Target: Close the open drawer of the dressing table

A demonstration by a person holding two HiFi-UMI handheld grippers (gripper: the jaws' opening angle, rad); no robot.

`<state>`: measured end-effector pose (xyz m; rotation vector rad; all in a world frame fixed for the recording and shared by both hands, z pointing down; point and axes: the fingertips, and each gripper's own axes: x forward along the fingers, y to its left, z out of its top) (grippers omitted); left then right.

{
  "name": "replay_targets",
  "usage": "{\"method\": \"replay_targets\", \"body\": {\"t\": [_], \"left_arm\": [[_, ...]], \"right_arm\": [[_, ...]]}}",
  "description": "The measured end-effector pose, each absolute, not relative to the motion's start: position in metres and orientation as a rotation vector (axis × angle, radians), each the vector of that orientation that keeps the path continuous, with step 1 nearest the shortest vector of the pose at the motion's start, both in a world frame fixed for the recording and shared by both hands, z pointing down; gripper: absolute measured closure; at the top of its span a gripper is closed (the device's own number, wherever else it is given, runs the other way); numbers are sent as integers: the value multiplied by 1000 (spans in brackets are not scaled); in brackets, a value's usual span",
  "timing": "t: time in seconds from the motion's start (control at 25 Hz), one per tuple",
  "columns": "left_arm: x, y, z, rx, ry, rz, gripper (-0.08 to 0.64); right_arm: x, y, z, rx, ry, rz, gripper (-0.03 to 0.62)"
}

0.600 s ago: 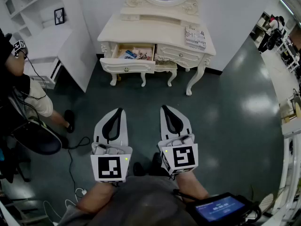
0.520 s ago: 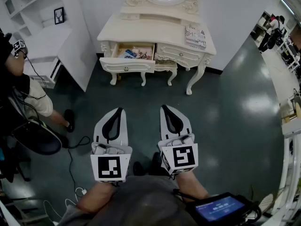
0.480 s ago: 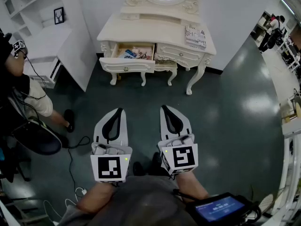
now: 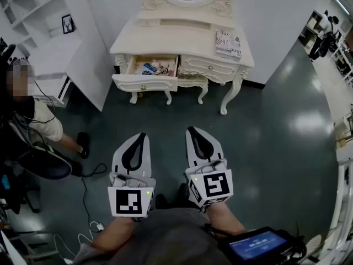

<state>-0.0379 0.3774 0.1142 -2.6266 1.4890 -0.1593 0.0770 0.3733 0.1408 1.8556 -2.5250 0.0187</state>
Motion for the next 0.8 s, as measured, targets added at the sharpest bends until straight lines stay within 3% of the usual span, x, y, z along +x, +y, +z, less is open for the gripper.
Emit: {"method": "replay_targets", "body": {"t": [0.36,0.8], "left_arm": [[6,353,119,-2595,1551,-231,548],[-3,311,120,-2533,1637,-246,546]], "right_arm": [[121,337,147,1813,-2539,28,577],[116,289,147,1737,-2589,-4,577]]}}
